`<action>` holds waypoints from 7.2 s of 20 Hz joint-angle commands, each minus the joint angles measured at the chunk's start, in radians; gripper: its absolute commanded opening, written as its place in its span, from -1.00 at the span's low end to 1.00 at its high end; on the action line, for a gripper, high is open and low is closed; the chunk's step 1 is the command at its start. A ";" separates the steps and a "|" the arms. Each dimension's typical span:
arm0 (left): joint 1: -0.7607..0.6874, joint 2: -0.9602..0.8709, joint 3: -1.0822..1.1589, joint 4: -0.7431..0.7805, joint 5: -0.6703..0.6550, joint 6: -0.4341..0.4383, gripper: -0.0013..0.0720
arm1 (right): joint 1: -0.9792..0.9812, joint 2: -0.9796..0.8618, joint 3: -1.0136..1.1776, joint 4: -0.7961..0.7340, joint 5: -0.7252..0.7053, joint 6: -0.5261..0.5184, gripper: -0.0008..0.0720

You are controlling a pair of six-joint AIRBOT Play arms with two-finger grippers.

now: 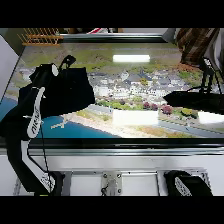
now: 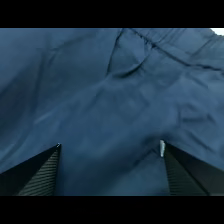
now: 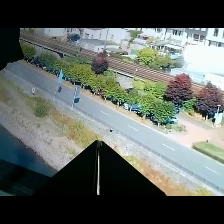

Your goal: Fold the clothes and pants, and hang the long-sleeved shirts on hangers.

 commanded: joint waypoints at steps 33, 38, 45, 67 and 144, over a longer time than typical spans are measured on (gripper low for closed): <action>-0.305 0.459 -0.143 -0.203 -0.196 -0.659 0.88 | -0.211 0.069 0.002 0.042 -0.011 0.000 -0.94; 0.033 0.746 -0.761 -0.300 -0.114 -0.732 0.88 | -0.211 0.069 0.002 0.046 0.013 0.001 -0.94; 0.343 0.949 -1.305 -0.653 0.135 -0.716 0.88 | -0.211 0.068 0.002 0.084 0.011 0.004 -0.94; 0.197 0.720 -1.302 -0.973 0.369 -0.575 0.88 | -0.211 0.067 0.002 0.115 0.052 0.011 -0.94; 0.172 0.524 0.072 -0.642 -0.216 -0.540 -0.95 | 0.248 -0.308 0.309 -0.211 0.169 0.616 -0.95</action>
